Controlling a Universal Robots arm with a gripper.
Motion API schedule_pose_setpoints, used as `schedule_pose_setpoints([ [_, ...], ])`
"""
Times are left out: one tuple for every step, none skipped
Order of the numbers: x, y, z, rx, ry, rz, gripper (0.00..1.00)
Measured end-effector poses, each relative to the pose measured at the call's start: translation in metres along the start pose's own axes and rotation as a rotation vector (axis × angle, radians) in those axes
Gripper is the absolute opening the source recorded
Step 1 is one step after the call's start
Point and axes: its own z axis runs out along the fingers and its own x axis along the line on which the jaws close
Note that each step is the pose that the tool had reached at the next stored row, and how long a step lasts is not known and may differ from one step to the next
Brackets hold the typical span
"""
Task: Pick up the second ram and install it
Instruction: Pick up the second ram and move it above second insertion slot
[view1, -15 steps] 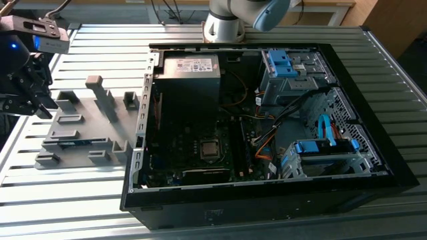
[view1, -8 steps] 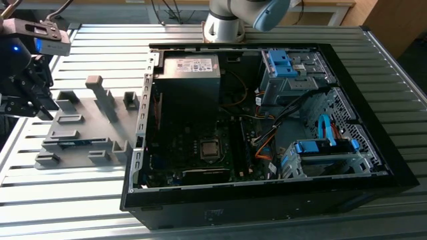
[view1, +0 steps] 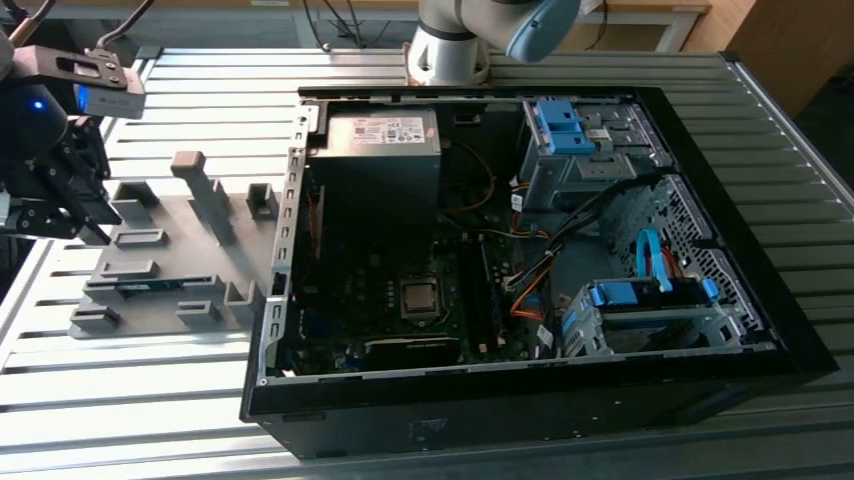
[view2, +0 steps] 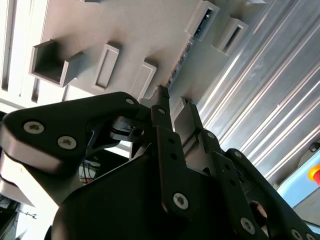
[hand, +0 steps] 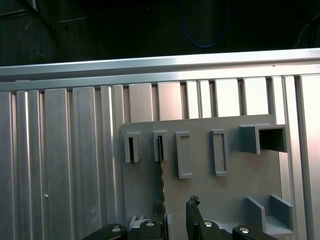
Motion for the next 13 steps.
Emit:
schedule_pose_setpoints([
  [0.0000,0.0000,0.0009,0.0001,-0.0001,0.000,0.33],
  [0.0000,0.0000,0.0019,0.0000,0.0000,0.000,0.33],
  [0.0001,0.0000,0.0028,0.0000,0.0000,0.000,0.33],
  [0.0001,-0.0001,0.0036,-0.0001,0.0000,0.000,0.33],
  [0.0001,-0.0001,0.0045,-0.0002,0.0000,0.000,0.33],
  [0.0001,-0.0001,0.0053,-0.0002,0.0000,0.000,0.33],
  [0.0001,-0.0001,0.0062,-0.0002,0.0000,0.000,0.33],
  [0.0001,-0.0001,0.0070,-0.0003,0.0000,0.000,0.33],
  [0.0001,-0.0001,0.0078,-0.0003,0.0000,0.000,0.33],
  [0.0001,-0.0001,0.0085,-0.0003,0.0000,0.000,0.33],
  [0.0001,-0.0001,0.0092,-0.0003,0.0000,0.000,0.33],
  [0.0001,-0.0001,0.0100,-0.0003,0.0000,0.000,0.33],
  [0.0002,-0.0001,0.0108,-0.0003,0.0001,0.000,0.33],
])
